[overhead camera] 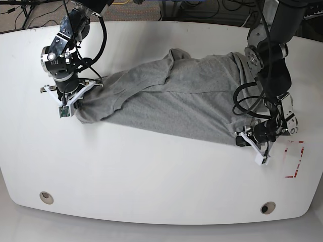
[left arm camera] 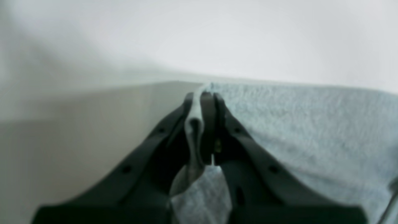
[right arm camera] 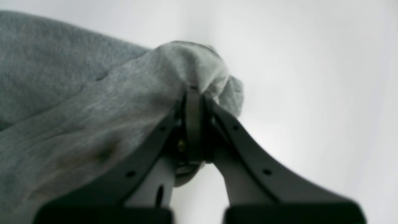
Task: Fold the T-shirt properly
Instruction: 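Lift the shirt with both grippers and pull it toward the robot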
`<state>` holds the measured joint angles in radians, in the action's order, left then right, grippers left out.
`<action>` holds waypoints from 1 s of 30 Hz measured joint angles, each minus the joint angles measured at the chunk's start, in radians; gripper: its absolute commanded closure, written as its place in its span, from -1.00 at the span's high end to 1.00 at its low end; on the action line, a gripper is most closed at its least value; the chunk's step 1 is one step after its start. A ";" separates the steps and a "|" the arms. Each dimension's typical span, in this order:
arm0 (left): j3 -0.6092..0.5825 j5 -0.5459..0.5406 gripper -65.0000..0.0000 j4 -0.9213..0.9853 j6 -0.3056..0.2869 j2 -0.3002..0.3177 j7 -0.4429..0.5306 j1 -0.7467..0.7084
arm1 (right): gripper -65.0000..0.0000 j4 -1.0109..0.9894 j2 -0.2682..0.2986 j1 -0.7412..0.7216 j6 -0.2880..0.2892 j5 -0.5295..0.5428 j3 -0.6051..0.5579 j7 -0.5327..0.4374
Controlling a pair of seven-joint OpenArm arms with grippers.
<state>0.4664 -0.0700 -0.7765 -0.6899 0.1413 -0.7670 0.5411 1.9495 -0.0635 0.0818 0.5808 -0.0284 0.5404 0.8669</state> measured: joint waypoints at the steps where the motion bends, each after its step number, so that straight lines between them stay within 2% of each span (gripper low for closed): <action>1: 0.000 0.003 -1.00 -0.037 0.000 0.000 -0.035 -0.005 | -1.00 0.000 0.001 -0.013 0.001 0.001 -0.002 -0.002; 4: 0.000 0.003 -1.00 -0.146 -0.006 -0.008 -0.119 -0.013 | -1.00 0.000 0.003 -0.047 0.000 0.000 -0.002 0.001; 10: -0.003 -0.011 -1.00 -0.363 -0.008 -0.012 -0.169 -0.003 | -1.00 0.000 0.022 -0.126 0.000 0.000 -0.006 0.002; 19: 0.000 -0.008 -1.00 -0.616 -0.008 -0.012 -0.304 -0.013 | -1.00 0.000 0.059 -0.260 0.005 0.003 -0.064 0.002; 24: 0.000 -0.013 -1.00 -0.758 -0.011 -0.013 -0.303 -0.004 | -1.00 0.000 0.069 -0.360 0.006 0.003 -0.072 0.007; 30: 0.000 -0.013 -1.00 -0.862 -0.011 -0.007 -0.303 0.038 | -1.00 0.001 0.147 -0.482 0.004 0.002 -0.142 0.008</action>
<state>0.4664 -0.0826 -1.6382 -0.7013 0.1345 -1.0695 0.5789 1.9503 0.0834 -0.4000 0.5846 -0.0261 0.3988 0.8749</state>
